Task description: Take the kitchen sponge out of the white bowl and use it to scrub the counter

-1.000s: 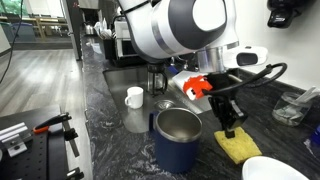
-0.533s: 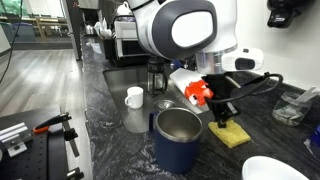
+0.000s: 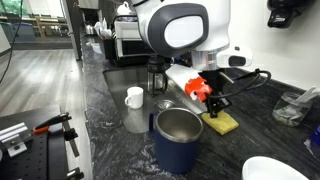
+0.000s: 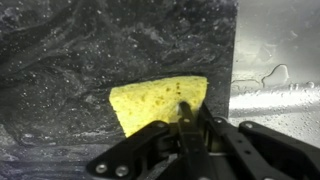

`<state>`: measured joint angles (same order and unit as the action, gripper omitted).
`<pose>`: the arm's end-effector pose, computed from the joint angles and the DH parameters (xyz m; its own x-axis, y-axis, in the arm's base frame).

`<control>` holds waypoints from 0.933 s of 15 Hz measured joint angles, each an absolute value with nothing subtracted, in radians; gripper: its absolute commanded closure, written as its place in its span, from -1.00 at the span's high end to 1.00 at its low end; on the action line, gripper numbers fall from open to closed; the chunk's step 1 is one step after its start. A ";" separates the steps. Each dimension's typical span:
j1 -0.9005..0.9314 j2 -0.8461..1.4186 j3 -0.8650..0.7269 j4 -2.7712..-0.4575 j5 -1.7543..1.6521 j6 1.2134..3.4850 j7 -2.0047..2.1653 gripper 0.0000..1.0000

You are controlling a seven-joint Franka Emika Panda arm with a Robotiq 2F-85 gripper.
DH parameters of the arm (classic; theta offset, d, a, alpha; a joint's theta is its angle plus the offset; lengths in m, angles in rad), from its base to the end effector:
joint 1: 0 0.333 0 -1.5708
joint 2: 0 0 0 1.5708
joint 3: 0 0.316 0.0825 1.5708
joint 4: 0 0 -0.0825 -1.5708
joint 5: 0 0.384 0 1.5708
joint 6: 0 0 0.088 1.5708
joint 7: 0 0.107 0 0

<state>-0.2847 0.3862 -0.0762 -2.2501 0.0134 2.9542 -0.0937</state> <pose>0.5336 -0.2023 0.2251 0.9184 -0.2454 0.3103 -0.2740 -0.9603 0.0514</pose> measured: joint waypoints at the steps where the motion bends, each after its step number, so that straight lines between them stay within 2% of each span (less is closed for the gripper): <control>1: -0.288 0.386 -0.076 -2.250 0.015 2.954 -0.095 -0.95; 10: -0.350 0.451 -0.204 -2.156 0.015 2.953 -0.094 -0.95; 14: -0.339 0.484 -0.211 -2.118 0.011 2.953 -0.089 -0.95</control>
